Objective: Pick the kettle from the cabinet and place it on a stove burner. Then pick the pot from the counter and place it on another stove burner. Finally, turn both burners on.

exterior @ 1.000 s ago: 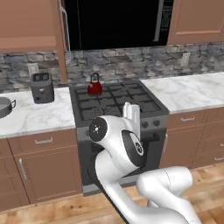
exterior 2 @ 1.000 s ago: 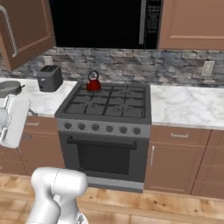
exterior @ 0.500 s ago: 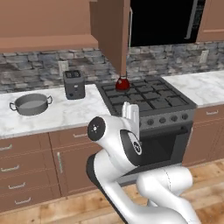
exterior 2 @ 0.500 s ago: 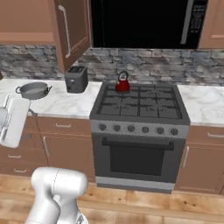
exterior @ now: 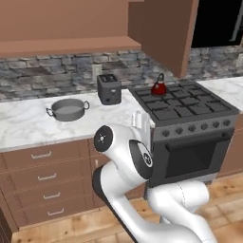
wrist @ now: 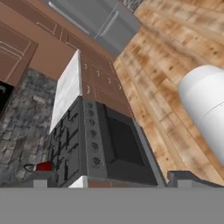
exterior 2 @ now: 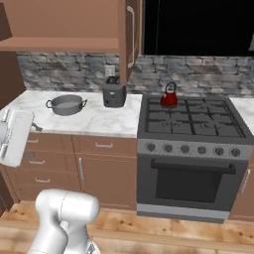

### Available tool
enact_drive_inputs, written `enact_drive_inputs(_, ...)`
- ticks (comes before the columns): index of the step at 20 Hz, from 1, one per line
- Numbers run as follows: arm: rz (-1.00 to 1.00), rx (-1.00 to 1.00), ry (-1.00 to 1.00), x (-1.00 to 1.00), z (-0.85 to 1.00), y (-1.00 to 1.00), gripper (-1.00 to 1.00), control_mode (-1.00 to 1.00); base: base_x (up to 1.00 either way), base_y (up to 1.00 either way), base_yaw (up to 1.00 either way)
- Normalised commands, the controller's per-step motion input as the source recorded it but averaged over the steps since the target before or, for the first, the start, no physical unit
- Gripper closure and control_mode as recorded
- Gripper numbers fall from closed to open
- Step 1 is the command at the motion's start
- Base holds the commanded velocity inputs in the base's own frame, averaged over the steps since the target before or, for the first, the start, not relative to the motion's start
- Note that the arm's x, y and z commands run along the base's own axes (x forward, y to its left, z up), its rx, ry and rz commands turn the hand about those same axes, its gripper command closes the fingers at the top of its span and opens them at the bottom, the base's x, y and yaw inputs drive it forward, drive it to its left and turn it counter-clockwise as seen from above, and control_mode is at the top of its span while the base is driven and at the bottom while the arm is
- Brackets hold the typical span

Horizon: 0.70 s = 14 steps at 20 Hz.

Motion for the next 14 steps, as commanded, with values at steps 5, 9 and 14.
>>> enact_drive_inputs(5,0.00,0.00,0.00,0.00,0.00,0.00,-1.00,1.00,0.47,0.50,0.00)
enact_drive_inputs(9,0.00,0.00,0.00,0.00,0.00,0.00,-1.00,1.00,0.59,0.38,0.02)
enact_drive_inputs(14,0.00,0.00,0.00,0.00,0.00,0.00,-1.00,1.00,0.59,0.36,0.02)
